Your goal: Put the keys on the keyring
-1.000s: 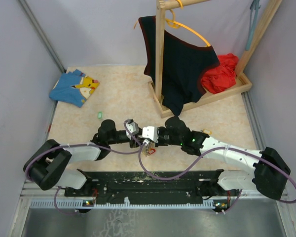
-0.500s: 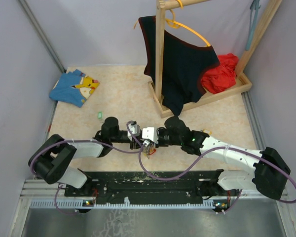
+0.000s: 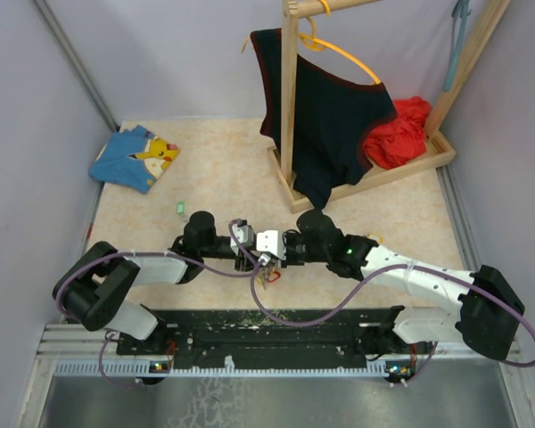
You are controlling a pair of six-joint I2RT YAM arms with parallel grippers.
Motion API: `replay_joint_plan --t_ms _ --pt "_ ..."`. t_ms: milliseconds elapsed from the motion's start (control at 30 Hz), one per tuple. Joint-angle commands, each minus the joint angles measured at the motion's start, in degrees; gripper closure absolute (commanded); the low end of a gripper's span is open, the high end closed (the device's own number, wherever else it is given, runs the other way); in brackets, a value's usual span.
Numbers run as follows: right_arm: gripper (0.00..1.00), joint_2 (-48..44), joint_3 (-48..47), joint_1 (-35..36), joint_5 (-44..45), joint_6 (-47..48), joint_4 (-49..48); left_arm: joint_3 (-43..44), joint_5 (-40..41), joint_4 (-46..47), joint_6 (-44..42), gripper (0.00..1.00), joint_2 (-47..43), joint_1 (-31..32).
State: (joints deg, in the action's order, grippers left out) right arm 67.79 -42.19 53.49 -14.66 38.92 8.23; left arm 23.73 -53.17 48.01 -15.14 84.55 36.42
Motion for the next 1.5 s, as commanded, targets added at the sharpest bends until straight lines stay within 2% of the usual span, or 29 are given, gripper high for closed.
replay_joint_plan --t_ms 0,100,200,367,500,533,867,1167,1467 --pt "1.0 -0.5 -3.6 0.2 -1.3 0.5 -1.8 0.7 -1.5 0.9 -0.9 0.55 -0.5 -0.4" --pt "1.0 -0.5 -3.7 0.2 -0.9 0.6 -1.7 0.8 -1.6 0.2 -1.1 0.59 -0.5 -0.5" --pt "1.0 -0.4 -3.7 0.3 0.2 0.6 -1.2 0.7 -1.3 -0.8 -1.4 0.71 -1.1 -0.5" --pt "1.0 -0.7 -3.6 0.2 1.2 0.6 -0.4 0.4 -0.8 -1.7 -1.7 0.79 -1.6 -0.5" --pt "1.0 -1.2 -3.7 0.2 1.5 0.4 0.4 0.4 -0.4 -1.9 -1.7 0.98 -1.7 -0.5" --pt "1.0 -1.3 -3.7 0.2 1.8 0.3 0.7 0.4 -0.3 -2.0 -1.6 1.0 -1.7 -0.5" --pt "1.0 -4.1 1.9 0.2 4.9 -3.8 -1.5 -0.3 8.4 -1.4 4.4 1.0 -4.8 -1.0" --pt "1.0 -3.5 6.7 0.2 4.0 -6.6 -8.7 -3.0 12.4 7.2 11.7 1.0 -5.2 -1.0" --pt "1.0 1.1 7.1 0.2 1.8 -7.5 -14.5 -5.2 13.3 17.9 18.0 1.0 -2.6 -1.0"
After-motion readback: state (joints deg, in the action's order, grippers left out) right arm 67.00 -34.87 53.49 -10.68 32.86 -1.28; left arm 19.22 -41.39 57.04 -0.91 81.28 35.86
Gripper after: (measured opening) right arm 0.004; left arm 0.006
